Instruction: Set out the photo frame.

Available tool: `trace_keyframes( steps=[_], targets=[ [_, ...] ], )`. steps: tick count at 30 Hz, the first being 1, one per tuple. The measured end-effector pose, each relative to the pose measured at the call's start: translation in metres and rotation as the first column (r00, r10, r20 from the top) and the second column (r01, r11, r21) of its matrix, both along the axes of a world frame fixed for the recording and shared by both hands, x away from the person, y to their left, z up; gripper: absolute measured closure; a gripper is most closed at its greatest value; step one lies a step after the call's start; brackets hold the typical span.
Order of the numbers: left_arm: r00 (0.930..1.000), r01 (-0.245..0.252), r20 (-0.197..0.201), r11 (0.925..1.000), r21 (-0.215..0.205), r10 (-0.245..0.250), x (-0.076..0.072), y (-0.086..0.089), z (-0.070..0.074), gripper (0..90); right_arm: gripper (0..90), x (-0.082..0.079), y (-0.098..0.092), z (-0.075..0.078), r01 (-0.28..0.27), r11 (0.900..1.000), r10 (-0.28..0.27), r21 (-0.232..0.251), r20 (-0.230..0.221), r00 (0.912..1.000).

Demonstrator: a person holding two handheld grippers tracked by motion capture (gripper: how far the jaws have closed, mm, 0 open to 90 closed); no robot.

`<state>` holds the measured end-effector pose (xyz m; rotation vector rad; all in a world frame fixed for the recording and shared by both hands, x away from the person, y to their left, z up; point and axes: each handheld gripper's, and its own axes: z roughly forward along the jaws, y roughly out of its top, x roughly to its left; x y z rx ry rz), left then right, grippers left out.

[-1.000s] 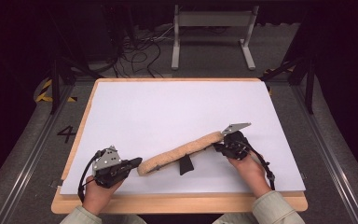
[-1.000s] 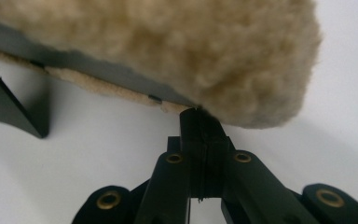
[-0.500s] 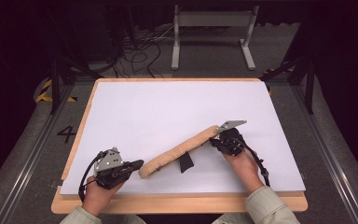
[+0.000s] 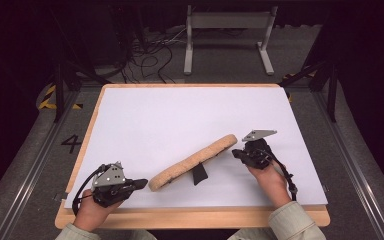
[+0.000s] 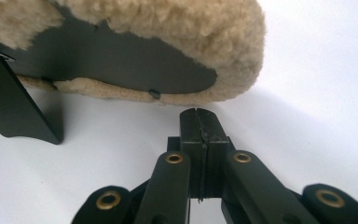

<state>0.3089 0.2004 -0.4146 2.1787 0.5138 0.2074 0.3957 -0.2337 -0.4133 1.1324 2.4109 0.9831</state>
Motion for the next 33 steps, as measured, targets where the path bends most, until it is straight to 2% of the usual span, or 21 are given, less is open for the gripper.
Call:
trace_keyframes(
  steps=[7, 10, 16, 18, 22, 30, 33],
  targets=[
    [0.9978, 0.051, -0.045, 0.9974, 0.051, -0.049, 0.0, -0.006, -0.005, 90.0, 90.0, -0.001, 0.001, 0.001, -0.003, 1.0, 0.003, 0.002, -0.008, 1.0],
    [0.9975, 0.055, -0.048, 0.9957, 0.074, -0.052, 0.002, -0.011, -0.008, 90.0, 90.0, -0.002, 0.002, 0.001, -0.008, 1.0, 0.008, 0.002, -0.004, 1.0],
    [0.9968, 0.052, -0.064, 0.9973, 0.051, -0.049, 0.006, -0.013, -0.011, 90.0, 90.0, -0.003, 0.0, 0.003, -0.003, 1.0, 0.003, 0.006, -0.004, 1.0],
    [0.9975, 0.047, -0.056, 0.9976, 0.051, -0.045, 0.007, -0.015, -0.011, 90.0, 90.0, -0.004, -0.002, 0.003, 0.0, 1.0, 0.0, 0.008, -0.002, 1.0],
    [0.9977, 0.053, -0.046, 0.9975, 0.048, -0.05, 0.012, -0.026, -0.011, 90.0, 90.0, -0.006, -0.008, 0.008, 0.012, 1.0, -0.013, 0.018, 0.01, 0.9999],
    [0.9966, 0.063, -0.054, 0.9976, 0.027, -0.062, 0.026, -0.041, -0.013, 90.0, 90.0, -0.008, -0.021, 0.01, 0.047, 0.998, -0.047, 0.036, 0.011, 0.9988],
    [0.9968, 0.064, -0.051, 0.9974, 0.032, -0.062, 0.029, -0.046, -0.012, 90.0, 90.0, -0.009, -0.025, 0.01, 0.055, 0.998, -0.055, 0.038, 0.01, 0.9984]
  ],
)
